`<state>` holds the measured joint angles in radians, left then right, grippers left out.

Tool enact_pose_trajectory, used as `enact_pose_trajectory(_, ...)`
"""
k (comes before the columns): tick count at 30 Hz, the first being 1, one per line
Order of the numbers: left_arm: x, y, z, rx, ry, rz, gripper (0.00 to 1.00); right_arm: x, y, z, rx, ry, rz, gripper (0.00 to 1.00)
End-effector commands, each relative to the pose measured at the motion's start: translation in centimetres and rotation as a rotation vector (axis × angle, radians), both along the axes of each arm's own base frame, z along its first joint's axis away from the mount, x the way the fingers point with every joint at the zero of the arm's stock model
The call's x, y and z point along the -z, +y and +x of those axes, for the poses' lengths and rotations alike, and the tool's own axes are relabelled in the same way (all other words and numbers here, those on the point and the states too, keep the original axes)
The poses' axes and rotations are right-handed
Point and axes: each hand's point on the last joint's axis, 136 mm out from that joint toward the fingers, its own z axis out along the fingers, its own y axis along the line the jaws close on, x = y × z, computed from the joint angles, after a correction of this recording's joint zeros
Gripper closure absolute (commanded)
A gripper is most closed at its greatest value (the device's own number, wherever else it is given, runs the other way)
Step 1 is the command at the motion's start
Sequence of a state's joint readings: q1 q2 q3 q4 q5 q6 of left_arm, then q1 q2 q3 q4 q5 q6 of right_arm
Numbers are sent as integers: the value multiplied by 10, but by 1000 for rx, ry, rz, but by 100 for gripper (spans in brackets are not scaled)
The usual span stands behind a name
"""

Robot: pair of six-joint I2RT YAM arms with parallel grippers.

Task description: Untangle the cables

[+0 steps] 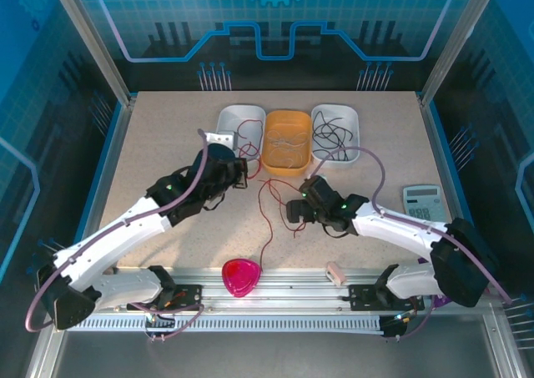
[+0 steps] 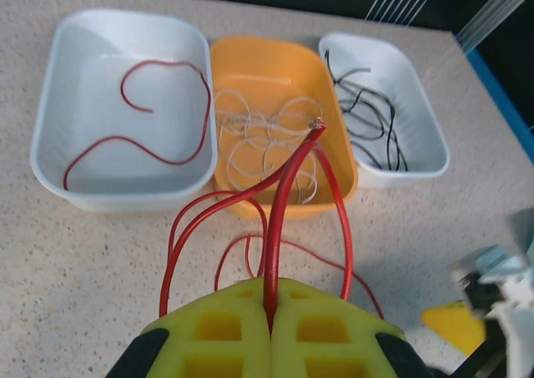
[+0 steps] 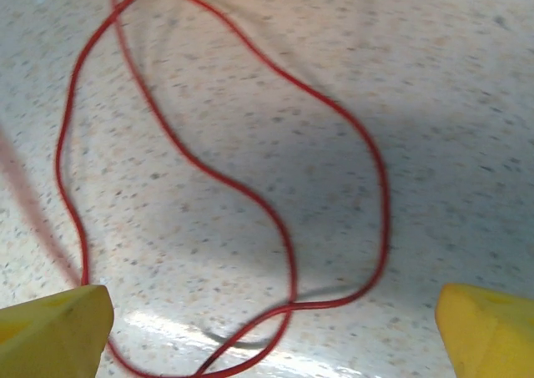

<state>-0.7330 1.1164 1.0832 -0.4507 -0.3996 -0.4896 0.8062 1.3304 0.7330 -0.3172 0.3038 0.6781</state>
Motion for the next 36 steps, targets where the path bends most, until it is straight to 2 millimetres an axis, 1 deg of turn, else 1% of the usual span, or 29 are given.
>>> enact_pose_trajectory(1,-18,14,-2,-13,-64,-11,100,-16,30,5,-111,-94,-4,0)
enact_pose_trajectory(5,-36,41,-6,-81,-112,-2,100,-16,57,-4,-217,-115,-13,0)
enact_pose_trajectory(10,-60,71,-6,-158,-172,-7,100,-11,73,-9,-282,-118,-80,0)
enact_pose_trajectory(12,-66,77,-2,-174,-178,-10,100,-5,74,-12,-299,-120,-130,0)
enact_pose_trajectory(13,-71,79,1,-178,-185,-13,100,-9,79,-9,-306,-136,-150,0)
enact_pose_trajectory(15,-78,80,8,-179,-198,-20,100,-5,81,-10,-325,-143,-223,0)
enact_pose_trajectory(17,-85,81,18,-184,-213,-29,100,0,84,-12,-350,-147,-295,0)
enact_pose_trajectory(19,-87,82,31,-187,-210,-36,100,4,86,-14,-372,-146,-345,0)
enact_pose_trajectory(24,-80,84,68,-201,-164,-70,100,18,89,-14,-380,-118,-407,0)
enact_pose_trajectory(27,-71,83,92,-194,-137,-110,100,26,88,-13,-373,-104,-442,0)
enact_pose_trajectory(32,-54,85,129,-214,-101,-148,100,41,77,-9,-334,-64,-503,0)
enact_pose_trajectory(36,-44,78,150,-201,-83,-174,100,52,66,-7,-298,-35,-529,0)
